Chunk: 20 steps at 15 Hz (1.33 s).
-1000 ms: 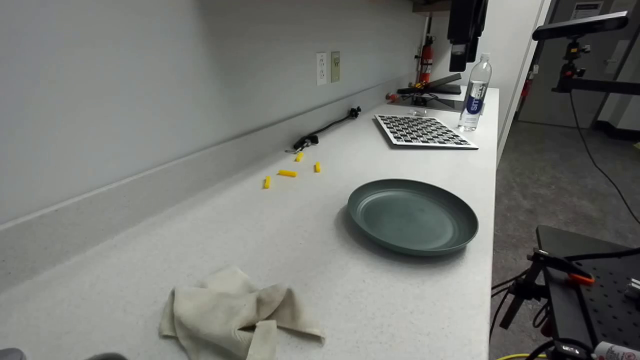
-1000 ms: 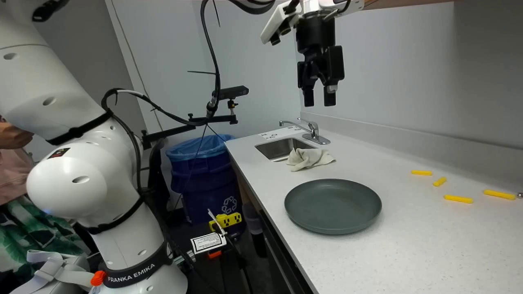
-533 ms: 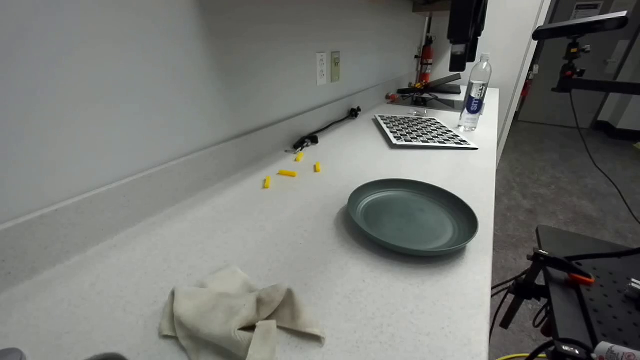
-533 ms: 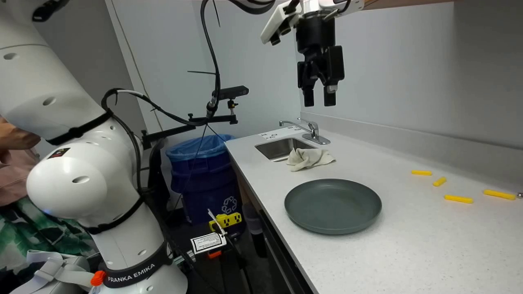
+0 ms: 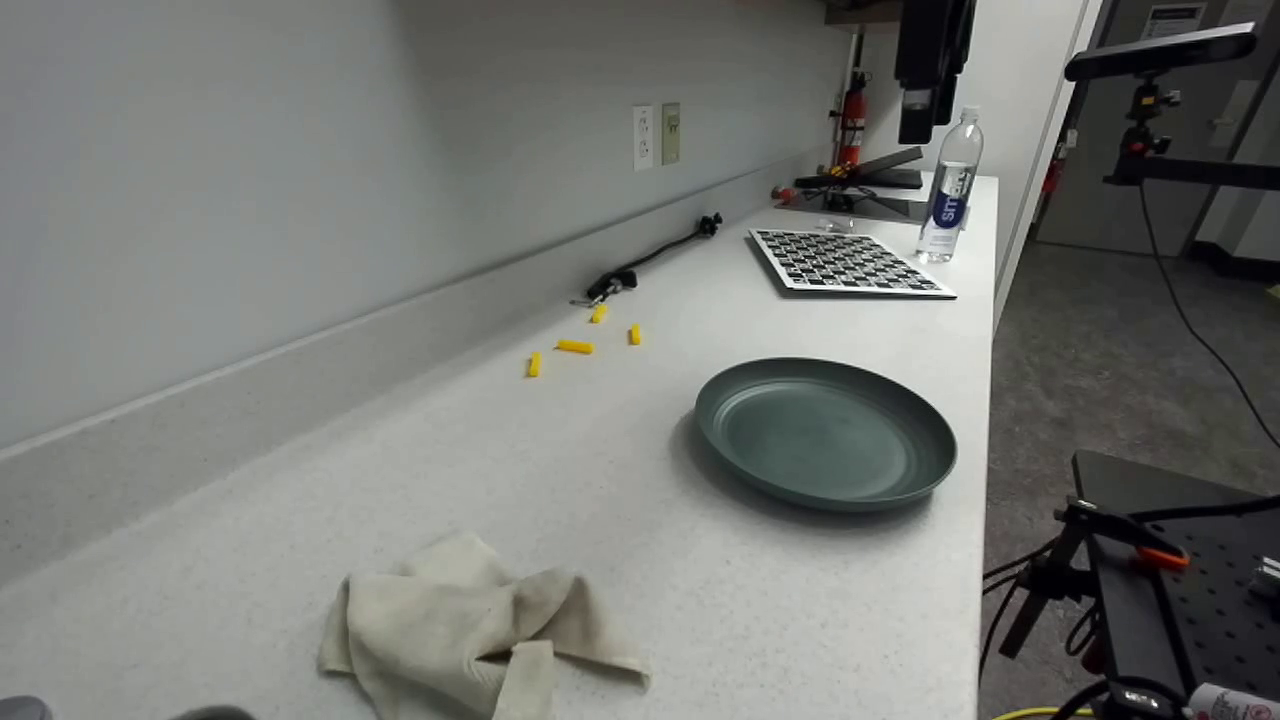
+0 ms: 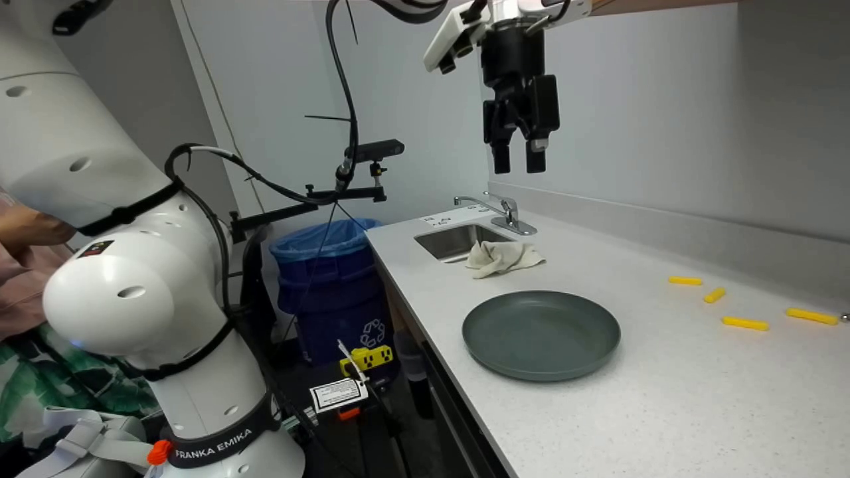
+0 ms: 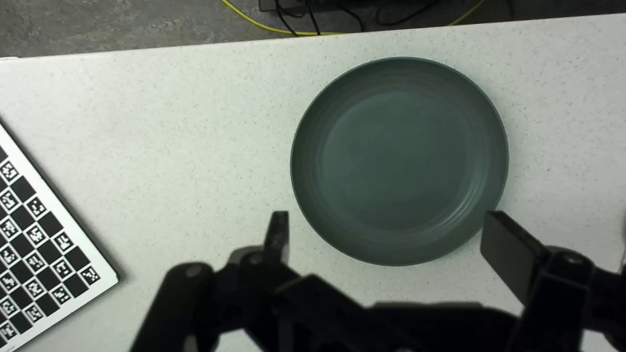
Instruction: Take the cloth and wipe the plate
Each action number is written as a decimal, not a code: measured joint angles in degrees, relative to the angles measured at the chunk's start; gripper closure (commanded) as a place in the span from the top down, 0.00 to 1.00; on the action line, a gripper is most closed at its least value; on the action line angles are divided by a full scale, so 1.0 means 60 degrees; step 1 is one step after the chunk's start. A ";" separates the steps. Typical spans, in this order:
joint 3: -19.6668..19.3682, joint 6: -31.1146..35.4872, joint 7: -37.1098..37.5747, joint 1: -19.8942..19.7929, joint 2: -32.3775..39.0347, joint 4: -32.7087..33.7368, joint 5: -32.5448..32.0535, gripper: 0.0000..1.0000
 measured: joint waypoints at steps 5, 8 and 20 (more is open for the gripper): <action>0.0116 0.0000 -0.0113 0.0196 0.0006 -0.0139 0.0051 1.00; 0.0341 0.0032 -0.0195 0.0469 0.0050 -0.0395 0.0086 1.00; 0.1478 0.2733 -0.0996 0.1852 0.1893 -0.0348 0.0639 1.00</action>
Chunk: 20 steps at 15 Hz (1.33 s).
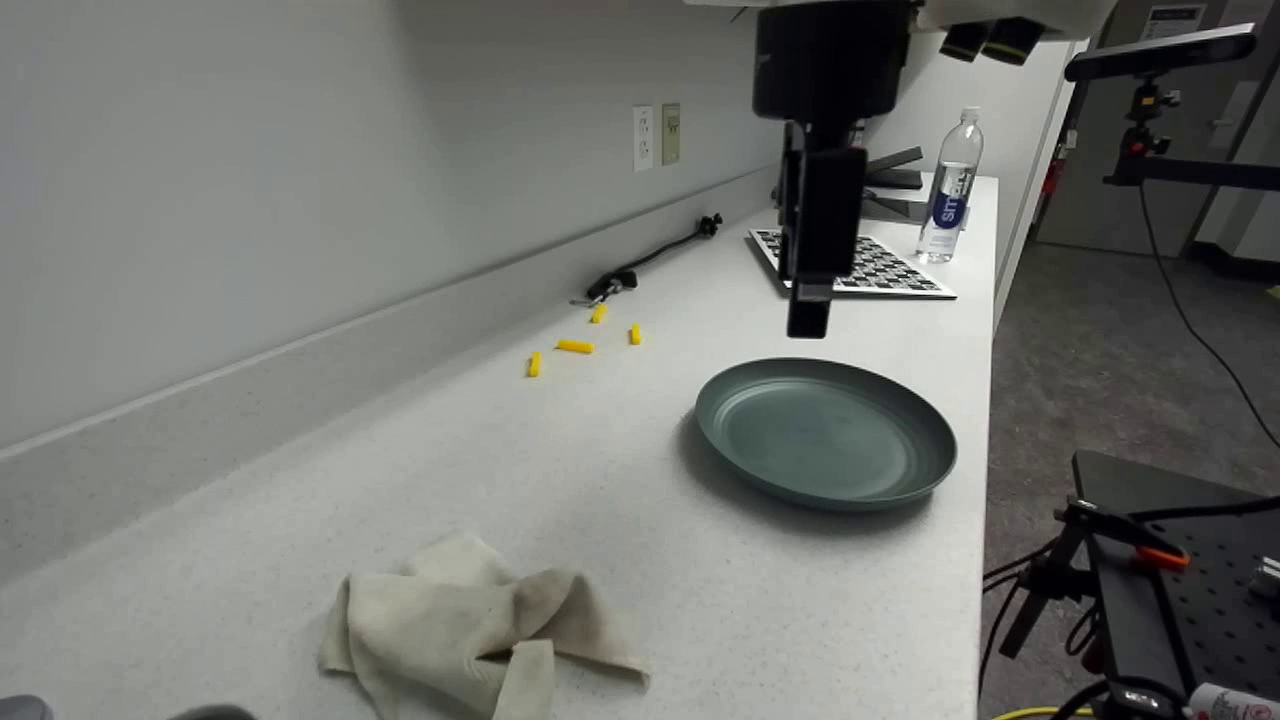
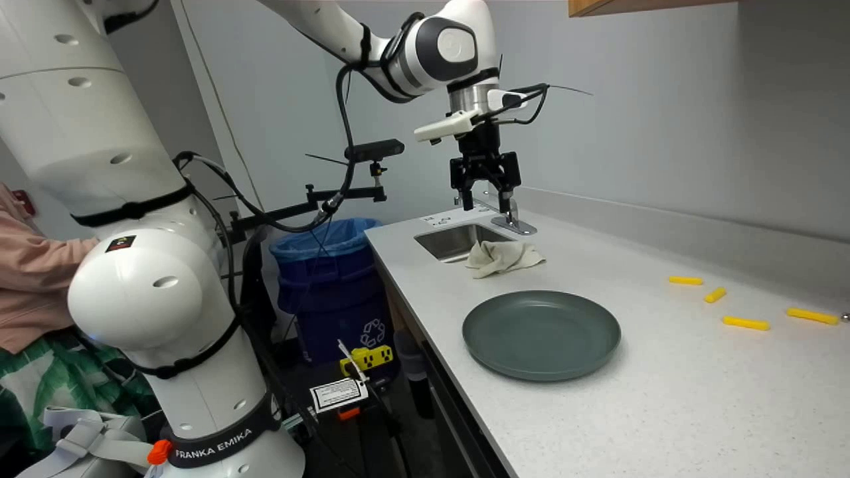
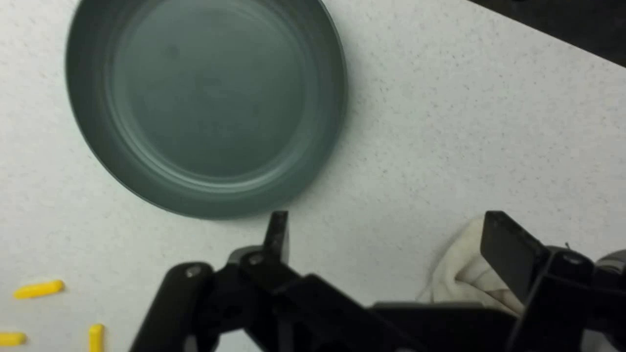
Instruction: Take the cloth and wipe the plate
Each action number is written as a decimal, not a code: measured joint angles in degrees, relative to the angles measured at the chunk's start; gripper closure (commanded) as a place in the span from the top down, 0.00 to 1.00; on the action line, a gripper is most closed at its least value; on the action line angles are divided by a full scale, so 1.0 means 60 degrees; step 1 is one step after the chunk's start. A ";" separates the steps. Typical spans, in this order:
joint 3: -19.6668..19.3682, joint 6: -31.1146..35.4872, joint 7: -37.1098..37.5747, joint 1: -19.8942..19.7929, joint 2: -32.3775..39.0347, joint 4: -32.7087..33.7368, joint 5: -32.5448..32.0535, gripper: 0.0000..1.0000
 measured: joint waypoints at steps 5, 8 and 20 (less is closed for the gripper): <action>0.0388 0.1122 -0.0545 0.0414 0.0859 0.0545 0.0725 1.00; 0.0508 0.1134 -0.0558 0.0523 0.1027 0.0800 0.0838 1.00; 0.0629 0.2012 -0.0585 0.0590 0.2107 0.0987 0.0362 1.00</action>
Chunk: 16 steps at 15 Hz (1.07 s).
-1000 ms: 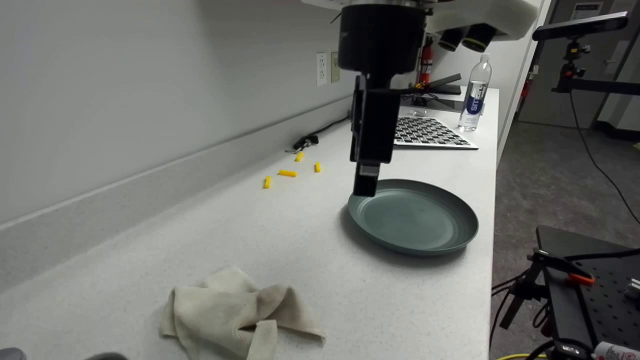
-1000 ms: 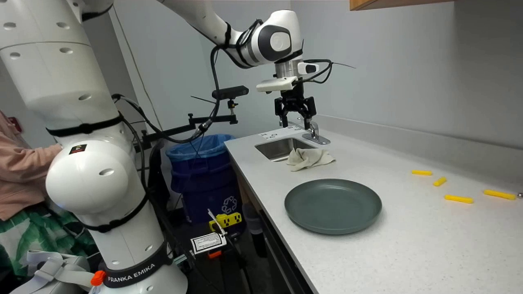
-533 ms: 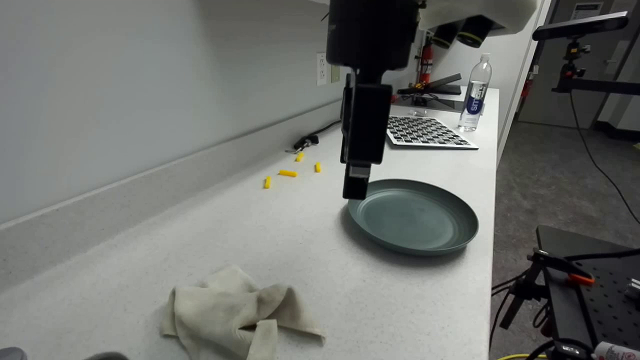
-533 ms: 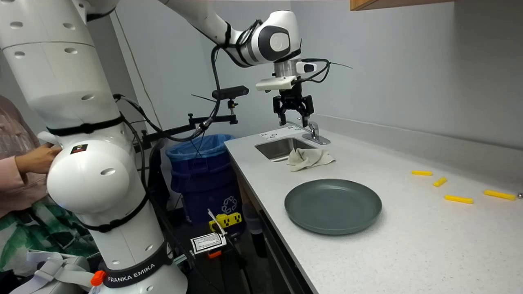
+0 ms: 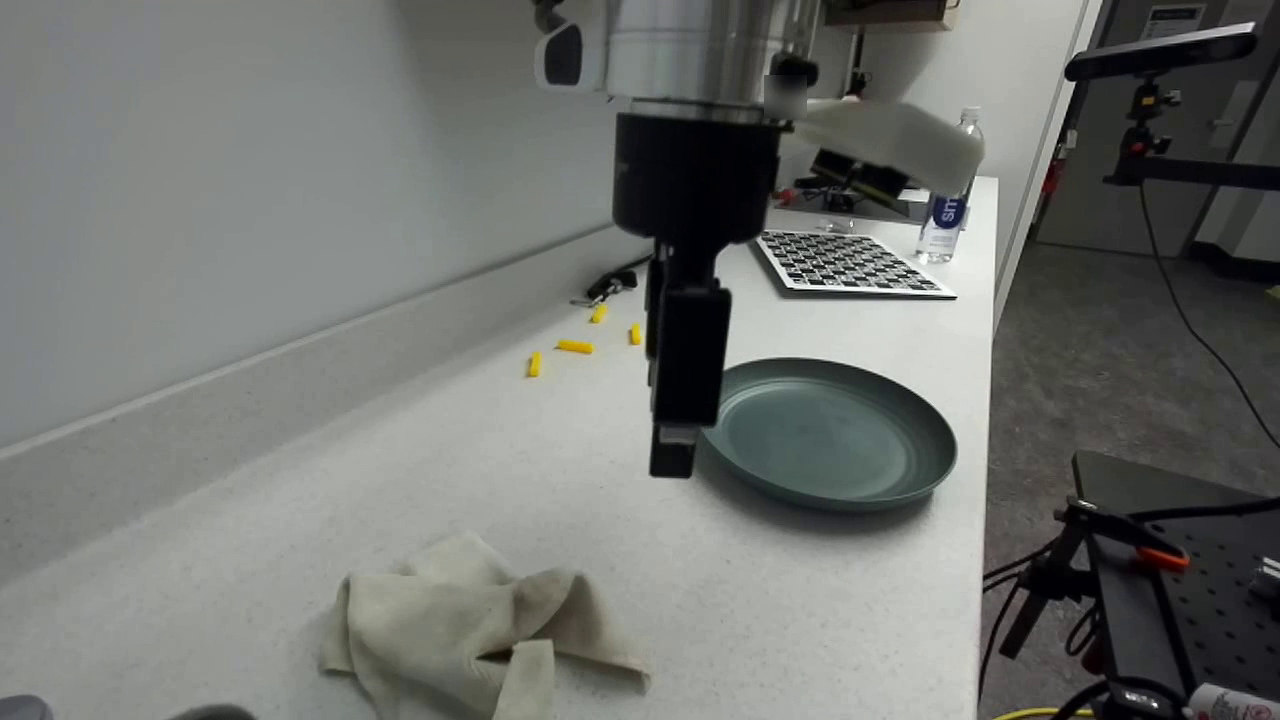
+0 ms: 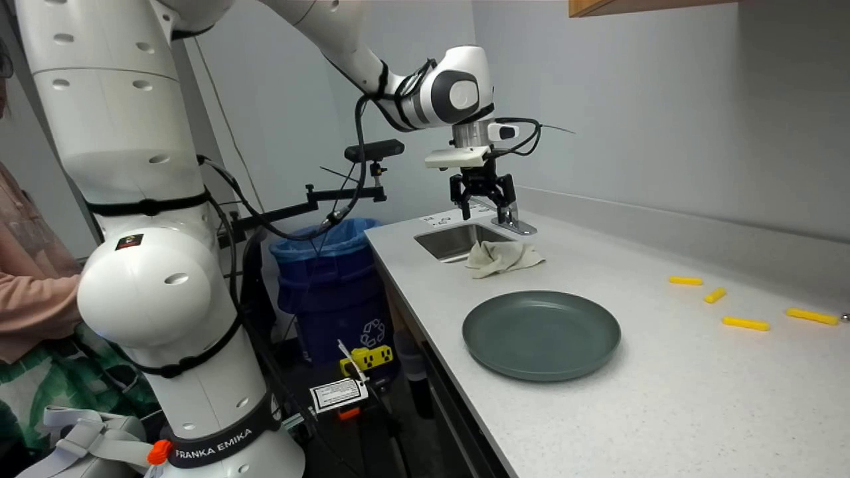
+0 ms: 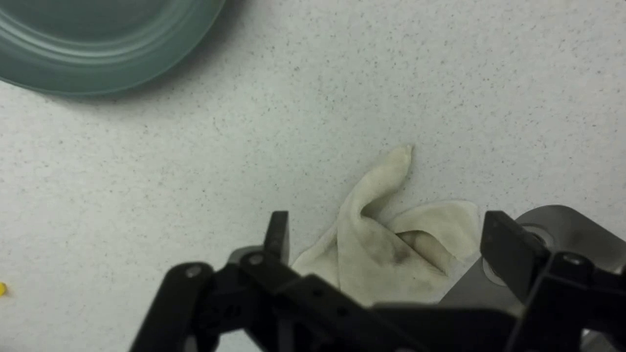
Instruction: Take the cloth and wipe the plate
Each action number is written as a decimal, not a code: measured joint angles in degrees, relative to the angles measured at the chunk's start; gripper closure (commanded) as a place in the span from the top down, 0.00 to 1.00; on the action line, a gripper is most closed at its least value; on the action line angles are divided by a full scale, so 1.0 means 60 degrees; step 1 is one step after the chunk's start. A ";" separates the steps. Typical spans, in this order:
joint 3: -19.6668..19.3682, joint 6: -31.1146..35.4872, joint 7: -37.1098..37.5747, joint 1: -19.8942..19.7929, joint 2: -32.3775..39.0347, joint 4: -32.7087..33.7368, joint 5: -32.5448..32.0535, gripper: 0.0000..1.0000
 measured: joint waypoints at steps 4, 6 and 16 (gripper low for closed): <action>0.0208 0.1396 0.0000 0.0213 0.1189 0.0552 -0.0144 1.00; 0.0300 0.2029 -0.0001 0.0346 0.1786 0.0902 -0.0162 1.00; 0.0159 0.2955 0.0006 0.0857 0.4121 0.2179 -0.0978 0.74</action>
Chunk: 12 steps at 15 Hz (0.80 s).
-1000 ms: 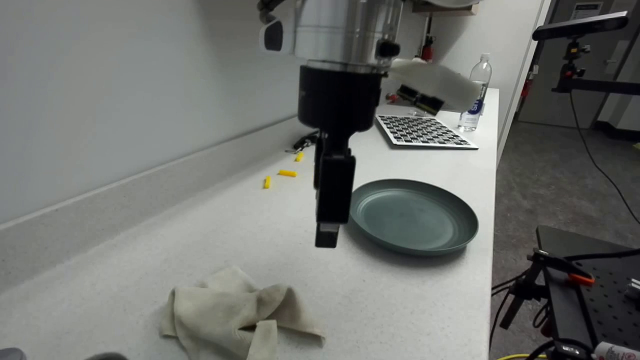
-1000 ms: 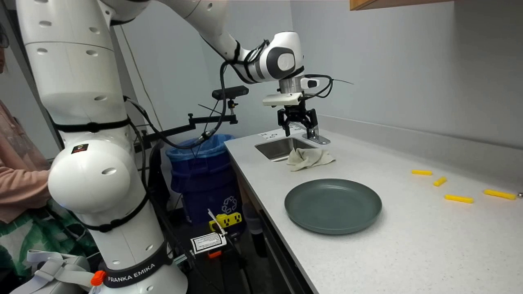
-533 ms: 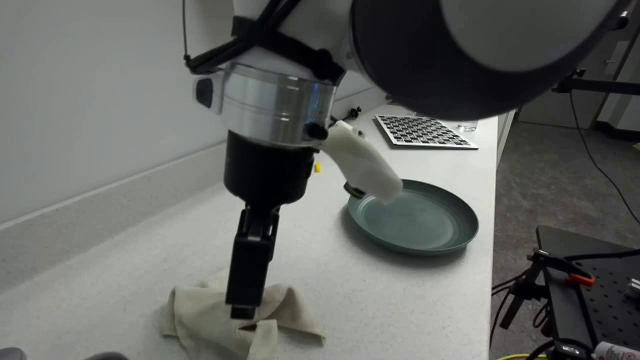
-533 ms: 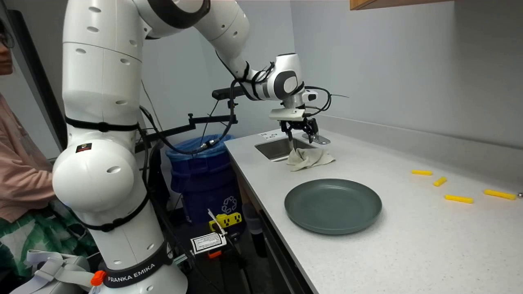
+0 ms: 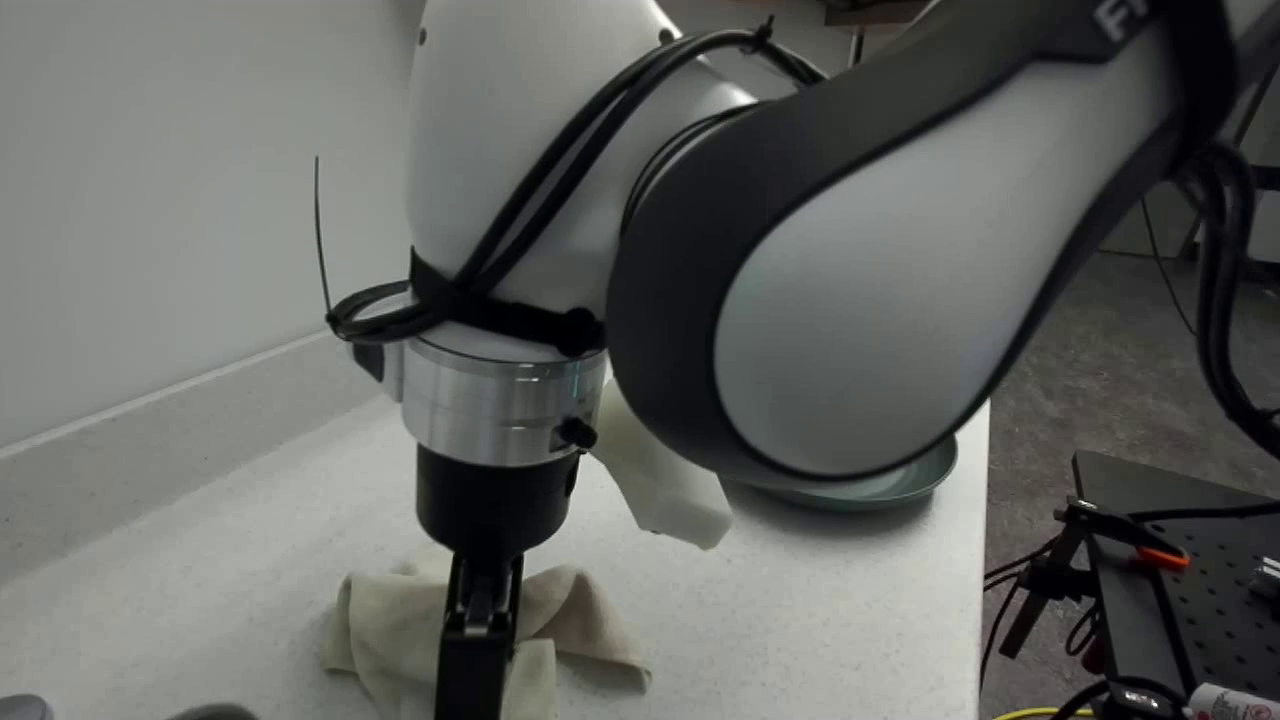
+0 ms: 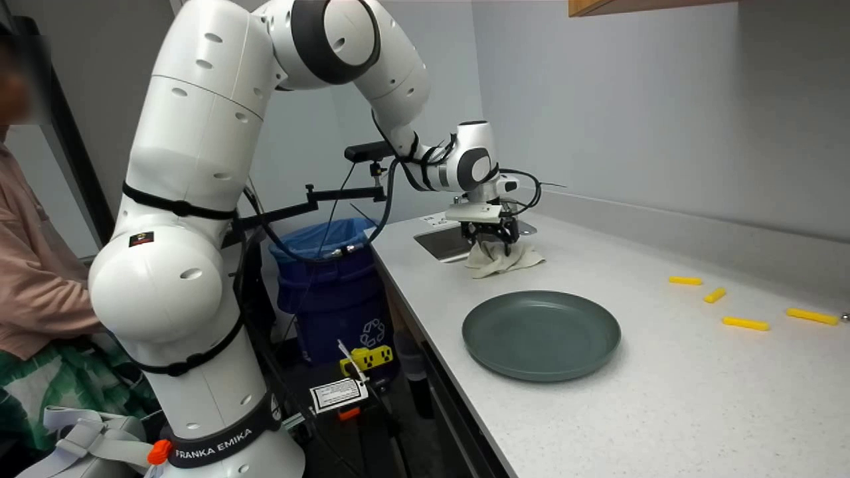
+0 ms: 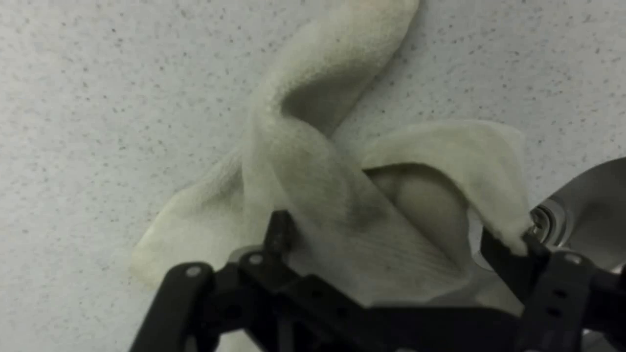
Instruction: Take the cloth and wipe the plate
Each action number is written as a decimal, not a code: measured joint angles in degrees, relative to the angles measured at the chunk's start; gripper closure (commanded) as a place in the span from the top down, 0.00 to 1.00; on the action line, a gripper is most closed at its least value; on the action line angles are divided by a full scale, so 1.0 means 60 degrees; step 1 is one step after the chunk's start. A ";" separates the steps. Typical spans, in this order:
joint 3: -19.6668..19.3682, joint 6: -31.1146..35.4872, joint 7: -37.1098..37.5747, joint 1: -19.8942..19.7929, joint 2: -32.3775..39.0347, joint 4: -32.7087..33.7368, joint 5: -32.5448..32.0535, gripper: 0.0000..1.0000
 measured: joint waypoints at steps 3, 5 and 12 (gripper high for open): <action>-0.0099 0.0000 0.0000 0.0013 0.0290 0.0217 -0.0124 0.50; -0.0132 0.0000 0.0000 0.0002 0.0314 0.0303 -0.0124 0.35; -0.0098 -0.0055 -0.0033 -0.0392 -0.0257 0.0048 0.0089 0.00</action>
